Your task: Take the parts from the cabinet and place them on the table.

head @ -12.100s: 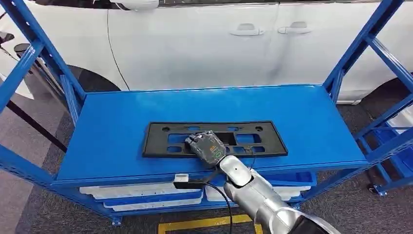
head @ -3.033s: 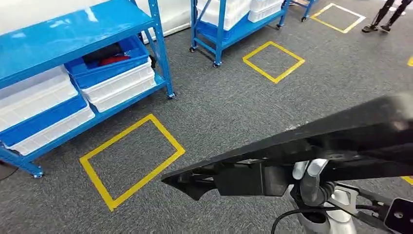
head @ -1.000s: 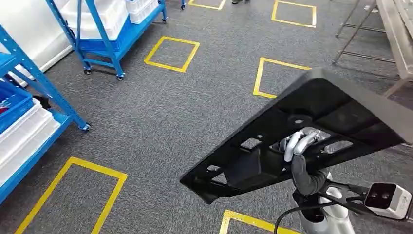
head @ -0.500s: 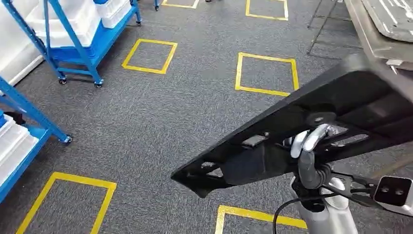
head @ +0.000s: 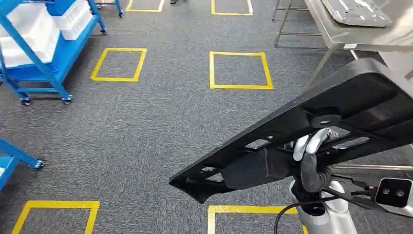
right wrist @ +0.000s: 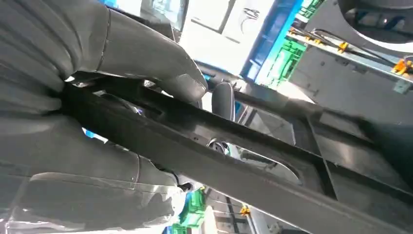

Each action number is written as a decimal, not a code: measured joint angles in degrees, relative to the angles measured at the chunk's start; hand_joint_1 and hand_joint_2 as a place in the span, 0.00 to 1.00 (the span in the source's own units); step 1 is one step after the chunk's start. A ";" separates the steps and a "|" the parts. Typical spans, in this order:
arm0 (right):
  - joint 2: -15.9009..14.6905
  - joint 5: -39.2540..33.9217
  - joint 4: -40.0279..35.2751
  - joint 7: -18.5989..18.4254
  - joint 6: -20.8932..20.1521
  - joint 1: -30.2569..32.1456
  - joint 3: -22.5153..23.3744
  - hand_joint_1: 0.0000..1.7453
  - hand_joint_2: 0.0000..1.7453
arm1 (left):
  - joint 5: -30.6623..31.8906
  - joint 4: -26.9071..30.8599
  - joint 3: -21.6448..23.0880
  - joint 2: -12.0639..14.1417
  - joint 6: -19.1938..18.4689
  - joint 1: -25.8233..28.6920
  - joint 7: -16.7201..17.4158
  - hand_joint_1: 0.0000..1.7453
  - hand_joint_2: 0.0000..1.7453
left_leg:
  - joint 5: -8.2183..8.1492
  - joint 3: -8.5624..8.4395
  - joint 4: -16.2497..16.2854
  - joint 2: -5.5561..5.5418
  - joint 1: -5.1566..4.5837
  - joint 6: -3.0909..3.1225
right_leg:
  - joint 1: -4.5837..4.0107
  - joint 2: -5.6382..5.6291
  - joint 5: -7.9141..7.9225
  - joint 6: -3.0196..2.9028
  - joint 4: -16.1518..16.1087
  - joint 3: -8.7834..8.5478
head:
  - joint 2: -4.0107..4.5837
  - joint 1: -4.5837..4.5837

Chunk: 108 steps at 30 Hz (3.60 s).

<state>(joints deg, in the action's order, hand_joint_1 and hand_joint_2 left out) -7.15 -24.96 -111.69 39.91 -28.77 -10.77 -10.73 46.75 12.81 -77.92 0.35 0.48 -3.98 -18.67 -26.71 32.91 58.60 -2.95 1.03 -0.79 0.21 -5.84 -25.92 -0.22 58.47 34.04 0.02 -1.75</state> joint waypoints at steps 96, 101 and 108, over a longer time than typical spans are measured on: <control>1.64 6.95 3.78 -0.07 5.45 -4.09 -2.56 1.00 1.00 | 1.68 0.15 0.39 -1.44 -1.09 -1.24 0.70 0.00 1.00 | 0.98 -0.33 -1.44 1.75 -0.08 1.76 | -0.28 1.88 -0.44 0.99 0.50 0.51 | 0.00 0.00; 3.25 7.17 3.41 0.02 6.32 -4.31 -2.67 1.00 1.00 | 1.95 0.15 0.42 -1.36 -1.58 -0.96 0.48 0.00 1.00 | 0.71 -0.32 -1.42 4.62 -0.17 2.14 | 0.58 5.45 -7.36 2.12 17.27 9.05 | 0.00 0.00; 4.35 7.04 2.64 0.11 6.32 -4.30 -2.69 1.00 1.00 | 1.97 0.15 0.42 -1.33 -1.64 -1.08 0.48 0.00 1.00 | -0.44 -1.56 -1.34 7.90 -0.53 0.25 | -0.11 8.37 0.43 0.79 -0.64 0.17 | 0.00 0.00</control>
<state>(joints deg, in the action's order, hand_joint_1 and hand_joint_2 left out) -2.80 -17.92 -109.04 40.02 -22.45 -15.07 -13.42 48.72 12.96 -77.50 -0.98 -1.16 -5.06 -18.18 -27.15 31.35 57.26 4.96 0.50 -0.54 0.10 2.53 -25.49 0.58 57.83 34.21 0.02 -1.75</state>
